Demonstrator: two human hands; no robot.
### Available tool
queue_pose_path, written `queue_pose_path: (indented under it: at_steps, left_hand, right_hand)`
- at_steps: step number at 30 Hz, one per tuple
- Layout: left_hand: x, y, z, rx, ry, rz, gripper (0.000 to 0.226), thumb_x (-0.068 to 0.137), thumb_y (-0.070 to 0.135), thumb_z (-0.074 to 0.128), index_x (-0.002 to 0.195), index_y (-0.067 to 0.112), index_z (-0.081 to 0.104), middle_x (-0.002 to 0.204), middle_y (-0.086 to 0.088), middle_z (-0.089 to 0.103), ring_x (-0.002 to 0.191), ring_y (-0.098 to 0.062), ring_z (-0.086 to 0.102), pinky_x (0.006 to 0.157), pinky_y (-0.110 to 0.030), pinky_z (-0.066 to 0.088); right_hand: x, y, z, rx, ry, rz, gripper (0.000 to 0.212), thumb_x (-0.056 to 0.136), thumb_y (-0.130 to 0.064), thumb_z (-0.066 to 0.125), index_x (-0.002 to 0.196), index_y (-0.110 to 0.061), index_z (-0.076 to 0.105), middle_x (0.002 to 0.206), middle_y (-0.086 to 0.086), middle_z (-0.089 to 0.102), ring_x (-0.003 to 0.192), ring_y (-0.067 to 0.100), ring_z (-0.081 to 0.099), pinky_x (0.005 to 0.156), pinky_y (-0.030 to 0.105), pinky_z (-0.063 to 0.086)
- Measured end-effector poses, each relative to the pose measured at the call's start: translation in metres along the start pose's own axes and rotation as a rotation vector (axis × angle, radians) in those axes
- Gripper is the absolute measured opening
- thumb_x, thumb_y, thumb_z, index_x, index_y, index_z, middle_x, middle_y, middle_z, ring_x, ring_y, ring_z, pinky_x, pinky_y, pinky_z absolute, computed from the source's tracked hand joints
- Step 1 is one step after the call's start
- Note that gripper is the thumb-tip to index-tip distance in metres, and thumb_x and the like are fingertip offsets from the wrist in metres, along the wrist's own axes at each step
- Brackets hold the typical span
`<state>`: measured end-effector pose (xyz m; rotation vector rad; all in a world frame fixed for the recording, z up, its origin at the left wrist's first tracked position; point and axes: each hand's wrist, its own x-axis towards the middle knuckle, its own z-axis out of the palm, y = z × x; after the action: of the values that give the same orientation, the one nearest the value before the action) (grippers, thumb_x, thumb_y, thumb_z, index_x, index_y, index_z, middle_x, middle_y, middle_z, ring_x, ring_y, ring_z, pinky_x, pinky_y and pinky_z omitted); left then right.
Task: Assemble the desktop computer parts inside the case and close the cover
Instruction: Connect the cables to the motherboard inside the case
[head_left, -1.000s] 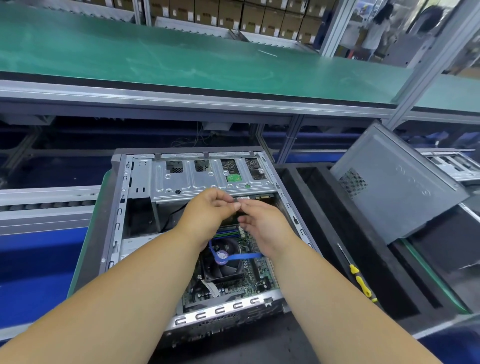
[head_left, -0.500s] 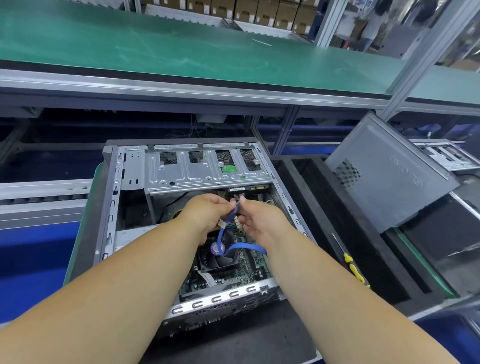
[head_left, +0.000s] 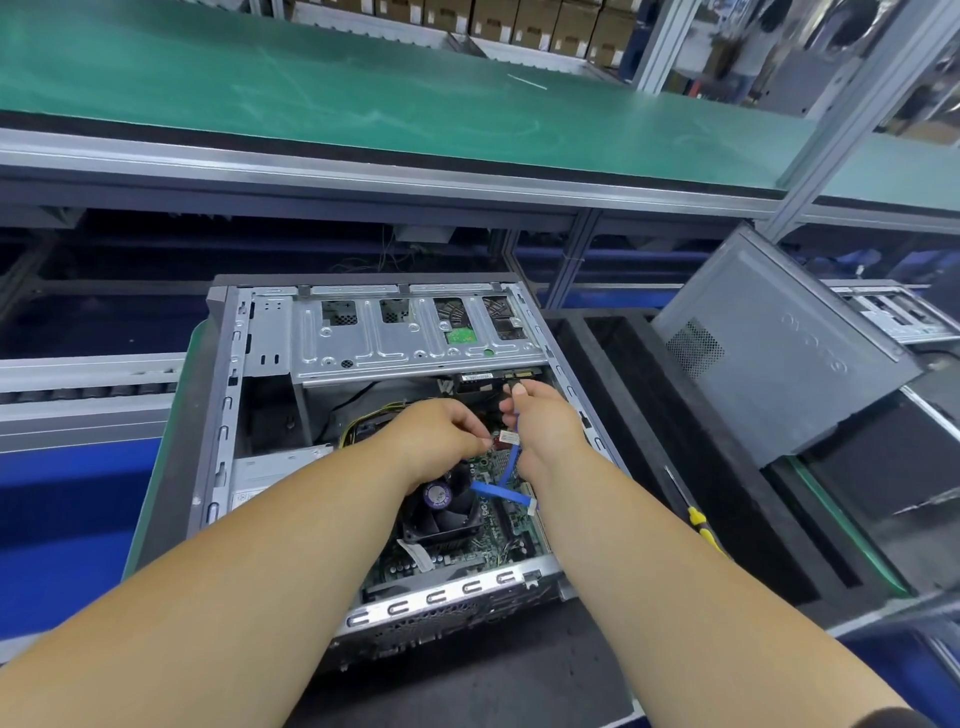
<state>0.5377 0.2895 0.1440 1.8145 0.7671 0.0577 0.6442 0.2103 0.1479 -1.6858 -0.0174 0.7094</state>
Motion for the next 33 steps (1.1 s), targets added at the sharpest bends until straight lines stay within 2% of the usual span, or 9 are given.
queue_pose_path:
  at_steps: [5,8,10,14,20,25,29,33]
  left_hand:
    - [-0.001,0.000,-0.002,0.015,0.011,-0.004,0.004,0.083,0.023,0.073,0.080,0.025,0.071,0.086,0.002,0.072,0.082,-0.015,0.063,0.078,-0.033,0.053]
    - [-0.001,0.002,-0.002,0.044,0.017,-0.009,0.002,0.084,0.026,0.072,0.082,0.025,0.071,0.081,0.005,0.069,0.072,-0.011,0.059,0.062,-0.025,0.047]
    - [-0.002,0.002,-0.002,0.071,0.018,-0.013,0.002,0.084,0.028,0.072,0.083,0.026,0.071,0.080,0.005,0.068,0.067,-0.009,0.056,0.058,-0.023,0.042]
    - [-0.002,0.002,-0.003,0.078,0.014,-0.011,0.004,0.084,0.027,0.071,0.085,0.024,0.071,0.084,0.003,0.069,0.070,-0.011,0.057,0.065,-0.025,0.045]
    - [-0.003,0.003,-0.003,0.071,0.019,-0.005,0.004,0.085,0.026,0.070,0.086,0.023,0.072,0.078,0.007,0.066,0.067,-0.008,0.054,0.061,-0.024,0.041]
    - [-0.004,0.005,-0.003,0.079,0.018,0.000,0.006,0.085,0.026,0.069,0.088,0.022,0.072,0.077,0.007,0.065,0.066,-0.007,0.054,0.059,-0.023,0.040]
    - [-0.005,0.006,-0.003,0.070,0.022,-0.012,0.007,0.085,0.025,0.069,0.089,0.021,0.073,0.083,0.004,0.068,0.071,-0.010,0.056,0.062,-0.024,0.043]
    - [-0.007,0.007,-0.004,0.056,0.020,-0.025,0.006,0.085,0.024,0.068,0.087,0.022,0.073,0.081,0.004,0.067,0.072,-0.011,0.057,0.061,-0.024,0.043]
  right_hand:
    - [0.004,0.002,0.002,0.062,0.000,0.028,0.018,0.105,-0.013,0.044,0.111,-0.010,0.061,0.078,-0.001,0.062,0.078,0.010,0.054,0.088,0.040,0.039]
    - [0.009,0.003,0.001,0.069,0.017,0.059,0.021,0.104,-0.013,0.047,0.092,-0.011,0.064,0.081,-0.001,0.065,0.083,0.013,0.057,0.100,0.046,0.042]
    - [0.012,0.004,0.000,0.092,0.005,0.055,0.021,0.103,-0.014,0.048,0.088,-0.013,0.062,0.081,-0.002,0.066,0.084,0.012,0.058,0.103,0.047,0.040]
    - [0.015,0.006,0.000,0.176,-0.028,0.049,0.009,0.104,-0.012,0.047,0.107,-0.010,0.055,0.074,-0.002,0.069,0.082,0.013,0.058,0.094,0.039,0.041]
    - [0.018,0.006,0.005,0.212,0.004,0.076,0.014,0.103,-0.007,0.047,0.116,-0.007,0.054,0.075,0.000,0.069,0.078,0.012,0.059,0.073,0.025,0.044]
    - [0.019,0.005,0.008,0.189,0.045,0.060,0.010,0.102,-0.006,0.047,0.099,-0.013,0.052,0.070,0.000,0.067,0.073,0.012,0.057,0.080,0.028,0.045]
    - [0.017,0.006,0.007,0.242,0.018,0.097,0.007,0.102,-0.008,0.051,0.104,-0.009,0.058,0.075,0.000,0.070,0.074,0.011,0.059,0.086,0.030,0.048]
    - [0.017,0.007,0.006,0.255,0.003,0.114,0.013,0.102,-0.014,0.053,0.109,-0.007,0.062,0.078,-0.002,0.071,0.073,0.010,0.057,0.081,0.027,0.048]
